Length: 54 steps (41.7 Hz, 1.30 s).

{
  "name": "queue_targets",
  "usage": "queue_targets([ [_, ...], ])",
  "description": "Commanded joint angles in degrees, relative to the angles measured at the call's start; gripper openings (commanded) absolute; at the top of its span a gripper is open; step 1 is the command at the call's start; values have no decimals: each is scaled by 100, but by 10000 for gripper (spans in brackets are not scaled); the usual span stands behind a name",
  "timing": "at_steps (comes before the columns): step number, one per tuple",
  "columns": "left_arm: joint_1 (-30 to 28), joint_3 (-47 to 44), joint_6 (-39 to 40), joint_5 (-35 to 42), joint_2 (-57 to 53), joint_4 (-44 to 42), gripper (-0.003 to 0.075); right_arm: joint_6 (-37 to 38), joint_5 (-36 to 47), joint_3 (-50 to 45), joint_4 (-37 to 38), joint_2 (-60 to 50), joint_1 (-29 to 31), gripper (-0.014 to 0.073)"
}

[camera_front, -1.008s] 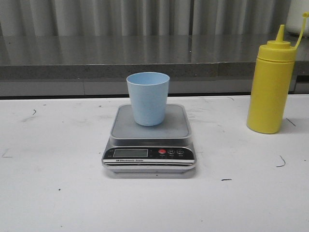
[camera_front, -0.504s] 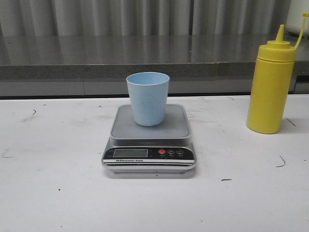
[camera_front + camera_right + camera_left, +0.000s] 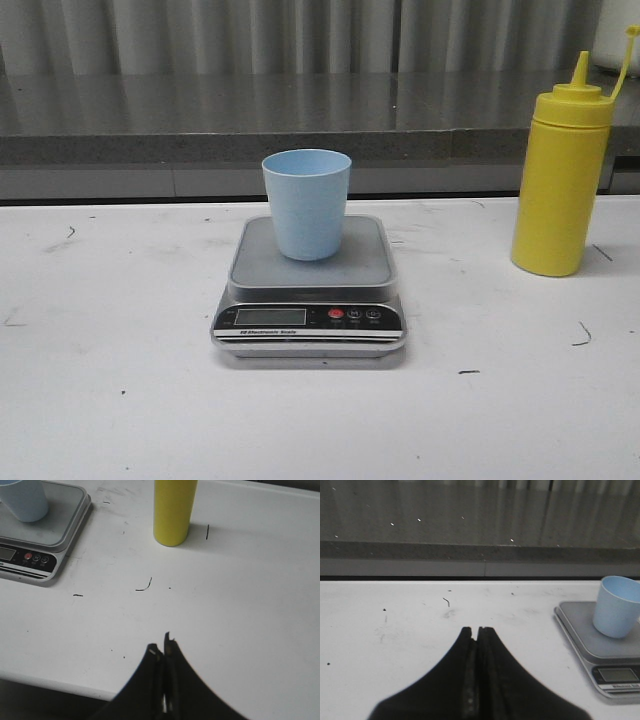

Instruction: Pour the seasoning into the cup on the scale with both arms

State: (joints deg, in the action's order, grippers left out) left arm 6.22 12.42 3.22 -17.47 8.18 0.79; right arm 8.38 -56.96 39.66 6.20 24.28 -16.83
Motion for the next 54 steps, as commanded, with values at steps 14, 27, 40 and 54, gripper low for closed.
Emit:
queue_targets([
  [14,-500,-1247,16,2092,-669,216,-20,-65,333,191,126,38,-3,-67],
  [27,-522,-1410,16,2055,-948,216,-20,-65,311,191,126,44,-3,-67],
  [40,-522,-1410,16,2055,-940,216,-20,-65,311,191,126,44,-3,-67],
  [54,-522,-1410,16,2055,-940,216,-20,-65,311,191,126,44,-3,-67],
])
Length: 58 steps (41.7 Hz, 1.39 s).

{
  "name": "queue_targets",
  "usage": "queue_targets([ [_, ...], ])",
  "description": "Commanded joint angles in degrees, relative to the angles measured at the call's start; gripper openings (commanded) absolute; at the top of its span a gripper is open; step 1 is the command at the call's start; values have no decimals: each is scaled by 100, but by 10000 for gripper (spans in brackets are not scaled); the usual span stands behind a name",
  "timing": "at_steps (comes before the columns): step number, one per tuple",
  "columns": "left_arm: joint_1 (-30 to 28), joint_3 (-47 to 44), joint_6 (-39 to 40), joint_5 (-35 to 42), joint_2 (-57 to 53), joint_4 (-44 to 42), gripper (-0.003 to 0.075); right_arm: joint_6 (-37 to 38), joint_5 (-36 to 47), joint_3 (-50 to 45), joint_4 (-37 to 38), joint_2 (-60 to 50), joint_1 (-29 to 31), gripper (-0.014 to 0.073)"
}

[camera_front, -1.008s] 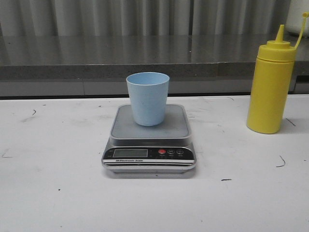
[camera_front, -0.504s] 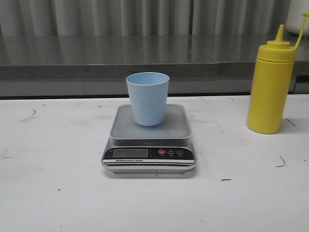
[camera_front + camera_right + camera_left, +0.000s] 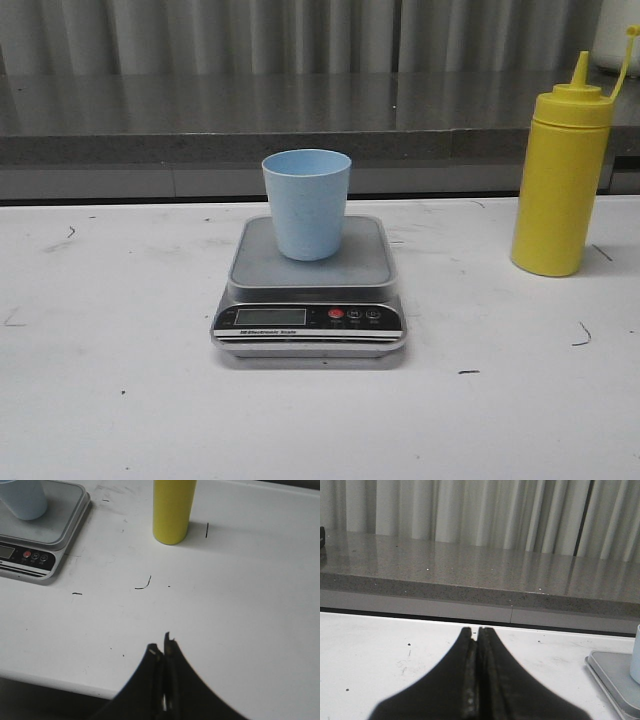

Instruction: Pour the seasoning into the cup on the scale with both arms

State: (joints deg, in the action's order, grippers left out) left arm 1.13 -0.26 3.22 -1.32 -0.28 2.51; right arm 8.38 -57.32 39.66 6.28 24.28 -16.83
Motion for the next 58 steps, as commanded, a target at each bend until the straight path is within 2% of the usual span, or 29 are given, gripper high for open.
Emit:
queue_targets([
  [1,-13,-142,16,440,-94,44,-20,-65,347,191,117,44,-3,-67],
  [18,-13,-142,16,440,-94,44,-20,-65,464,51,149,-209,112,-67],
  [21,-13,-142,16,440,-94,44,-20,-184,947,-189,-12,-477,275,-62],
  [29,-13,-142,16,440,-94,44,-20,-1163,2509,-1316,-628,-1203,922,-62],
  [38,-13,-142,16,440,-94,44,-20,-1201,3760,-2500,-786,-1936,1518,-66],
  [51,-13,-142,16,440,-94,44,-20,-1196,5356,-3730,-790,-2537,1615,-66],
  [56,-13,-142,16,440,-94,44,-20,-1196,5781,-4090,-790,-2575,1615,-66],
  [58,-13,-142,16,440,-94,44,-20,-1190,5674,-4088,-790,-2575,1615,-66],
])
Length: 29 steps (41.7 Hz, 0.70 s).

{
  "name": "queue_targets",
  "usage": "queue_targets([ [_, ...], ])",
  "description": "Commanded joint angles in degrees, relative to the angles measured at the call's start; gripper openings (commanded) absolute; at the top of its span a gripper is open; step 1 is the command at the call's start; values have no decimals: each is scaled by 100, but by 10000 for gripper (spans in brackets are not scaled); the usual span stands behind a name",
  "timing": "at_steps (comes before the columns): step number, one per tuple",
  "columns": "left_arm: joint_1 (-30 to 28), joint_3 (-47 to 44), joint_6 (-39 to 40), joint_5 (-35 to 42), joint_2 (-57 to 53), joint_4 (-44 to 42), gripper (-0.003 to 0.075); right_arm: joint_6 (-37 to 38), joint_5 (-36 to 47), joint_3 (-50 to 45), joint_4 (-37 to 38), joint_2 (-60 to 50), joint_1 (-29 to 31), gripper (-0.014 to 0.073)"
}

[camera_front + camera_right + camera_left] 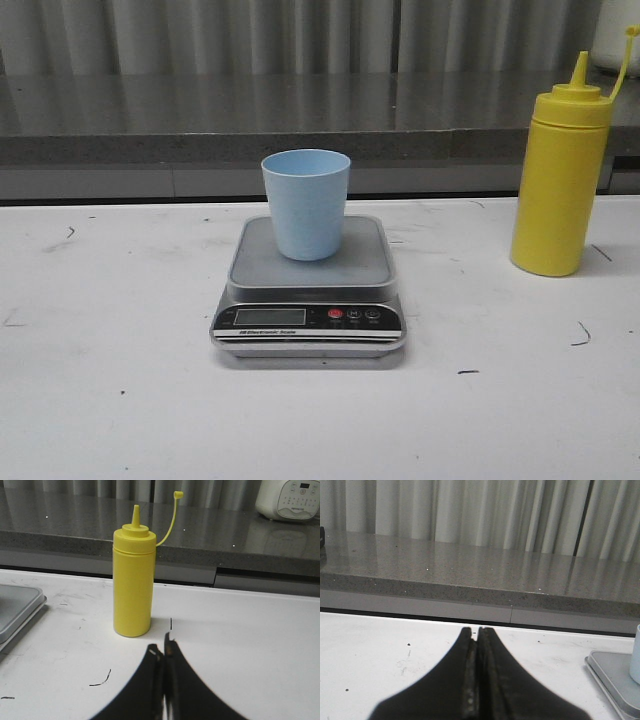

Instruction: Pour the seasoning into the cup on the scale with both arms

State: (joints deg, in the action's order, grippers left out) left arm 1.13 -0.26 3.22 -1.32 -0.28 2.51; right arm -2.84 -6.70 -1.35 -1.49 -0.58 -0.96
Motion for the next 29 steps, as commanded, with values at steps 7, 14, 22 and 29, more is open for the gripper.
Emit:
queue_targets([
  [7,-13,-142,16,440,-94,44,-20,36,598,14,-20,-89,29,-66],
  [14,-13,-142,16,440,-94,44,-20,226,598,14,-31,-89,8,-66],
  [22,-13,-142,16,440,-94,44,-20,233,670,14,-31,-89,8,-66],
  [29,-13,-142,16,440,-94,44,-20,371,670,14,-60,-89,8,-66],
])
